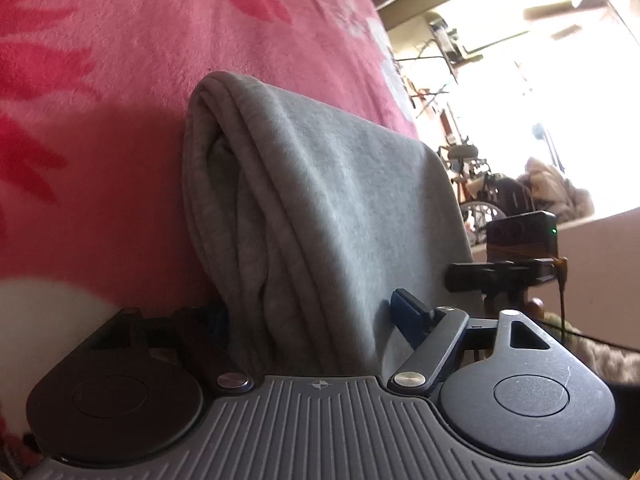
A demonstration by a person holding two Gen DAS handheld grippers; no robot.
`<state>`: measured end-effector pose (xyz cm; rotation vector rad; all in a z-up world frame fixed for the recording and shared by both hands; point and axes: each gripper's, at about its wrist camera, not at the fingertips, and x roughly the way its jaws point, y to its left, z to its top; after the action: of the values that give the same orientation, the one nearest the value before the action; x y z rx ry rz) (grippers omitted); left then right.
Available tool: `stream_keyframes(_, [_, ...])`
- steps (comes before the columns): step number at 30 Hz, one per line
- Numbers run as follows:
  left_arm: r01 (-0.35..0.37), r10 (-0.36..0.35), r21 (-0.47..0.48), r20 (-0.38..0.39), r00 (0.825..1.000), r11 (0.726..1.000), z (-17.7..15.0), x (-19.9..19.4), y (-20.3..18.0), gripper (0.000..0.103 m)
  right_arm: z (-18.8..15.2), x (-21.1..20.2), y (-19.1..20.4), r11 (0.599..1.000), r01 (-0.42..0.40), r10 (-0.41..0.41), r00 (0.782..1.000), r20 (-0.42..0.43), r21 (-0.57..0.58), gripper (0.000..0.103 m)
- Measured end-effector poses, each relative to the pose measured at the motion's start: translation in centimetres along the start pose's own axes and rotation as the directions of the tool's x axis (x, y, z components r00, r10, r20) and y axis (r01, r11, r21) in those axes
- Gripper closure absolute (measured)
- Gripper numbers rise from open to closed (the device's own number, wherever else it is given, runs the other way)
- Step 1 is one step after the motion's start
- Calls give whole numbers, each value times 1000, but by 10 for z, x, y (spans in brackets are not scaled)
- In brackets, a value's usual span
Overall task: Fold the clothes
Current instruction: 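Lift the folded sweatpants with both grippers and carry them toward the clothes stacks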
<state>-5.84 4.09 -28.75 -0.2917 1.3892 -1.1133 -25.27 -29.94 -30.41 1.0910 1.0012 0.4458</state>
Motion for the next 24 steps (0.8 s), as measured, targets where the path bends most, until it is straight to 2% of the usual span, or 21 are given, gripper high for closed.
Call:
stream_keyframes(3, [20,-20,-4,-10,1000,1000,-3,-4,8,37,-6,-5,-9,1000,-5,5,1000,-4,25,56])
stream_keyframes(4, [24,-24,-8,-14,1000,1000,-3,-4,11,38,-8,-6,-14,999,-9,9,1000,2,44,61])
stream_keyframes(7, [19,-19,-38,1,1000,999,5,6,11,39,-2,4,-15,999,-1,1,1000,1,46,62])
stream_keyframes(9, [-12,12,0,14,1000,1000,-1,1,4,40,4,15,-7,1000,23,-22,1000,-12,16,61])
stream_keyframes(11, [-32,31,27,31,999,999,-5,-5,-3,50,5,15,0,999,48,-48,999,-10,-15,62])
stream_keyframes(14, [-31,27,60,59,998,998,-8,-13,-14,57,-1,7,7,998,50,-49,998,28,-38,69])
stream_keyframes(17, [-34,28,91,65,997,995,-8,-12,-24,58,-4,5,13,998,41,-39,998,48,-47,71])
stream_keyframes(24, [-6,-2,75,106,994,997,0,-20,-24,58,3,1,33,995,39,-32,997,76,-94,71])
